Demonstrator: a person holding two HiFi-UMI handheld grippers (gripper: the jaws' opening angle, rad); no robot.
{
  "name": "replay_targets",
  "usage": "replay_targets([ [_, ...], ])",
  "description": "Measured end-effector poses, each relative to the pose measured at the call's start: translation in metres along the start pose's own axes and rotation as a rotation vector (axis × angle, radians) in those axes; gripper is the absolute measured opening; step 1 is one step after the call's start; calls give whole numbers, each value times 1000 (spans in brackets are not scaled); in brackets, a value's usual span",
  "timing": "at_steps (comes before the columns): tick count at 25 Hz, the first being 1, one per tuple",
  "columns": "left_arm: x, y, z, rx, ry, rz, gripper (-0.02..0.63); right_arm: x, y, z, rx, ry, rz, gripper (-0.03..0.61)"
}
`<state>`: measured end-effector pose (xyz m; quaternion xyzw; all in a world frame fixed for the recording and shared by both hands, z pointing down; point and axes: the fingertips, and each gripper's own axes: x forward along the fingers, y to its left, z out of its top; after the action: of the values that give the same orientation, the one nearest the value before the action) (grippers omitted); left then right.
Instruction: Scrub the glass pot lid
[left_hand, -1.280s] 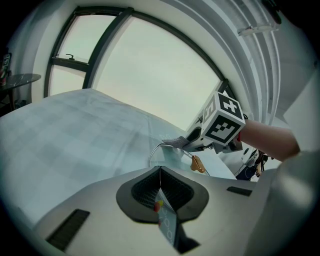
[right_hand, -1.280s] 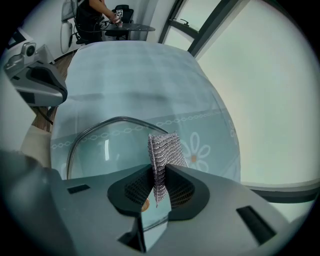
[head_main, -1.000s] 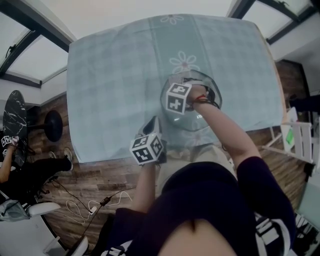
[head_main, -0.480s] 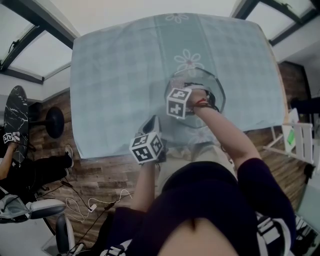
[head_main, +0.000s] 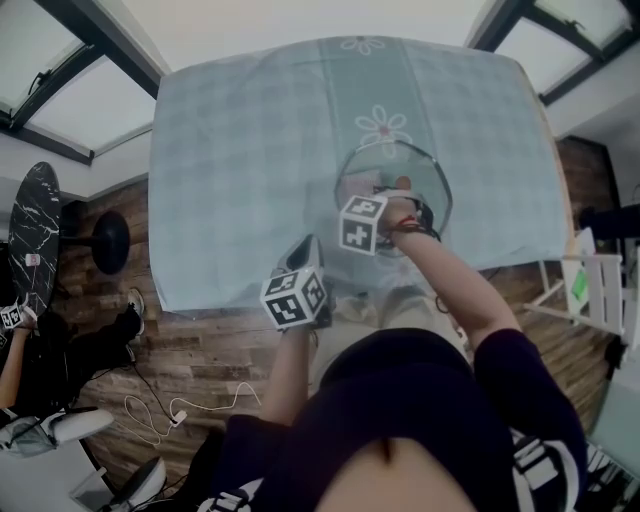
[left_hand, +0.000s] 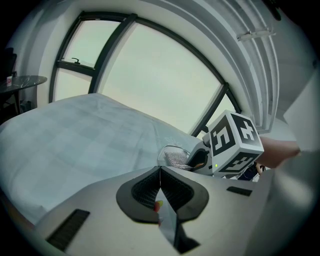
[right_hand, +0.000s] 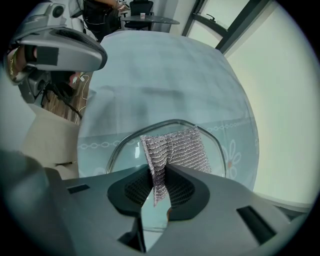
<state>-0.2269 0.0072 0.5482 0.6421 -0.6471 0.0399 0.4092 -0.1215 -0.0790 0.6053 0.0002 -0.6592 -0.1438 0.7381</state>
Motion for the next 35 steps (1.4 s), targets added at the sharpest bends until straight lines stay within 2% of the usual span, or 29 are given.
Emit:
replay_targets([
  [4, -8, 0, -3, 5, -5, -1, 2, -2, 11, -2, 6, -11, -18, 77],
  [15, -27, -1, -13, 14, -23, 2, 2, -4, 61, -12, 9, -45, -2, 77],
  [28, -38, -16, -32, 49, 0, -32, 2, 1, 115, -37, 58, -46, 47, 77],
  [35, -43, -21, -38, 63, 10, -39, 2, 2, 123, -42, 74, -51, 39, 78],
])
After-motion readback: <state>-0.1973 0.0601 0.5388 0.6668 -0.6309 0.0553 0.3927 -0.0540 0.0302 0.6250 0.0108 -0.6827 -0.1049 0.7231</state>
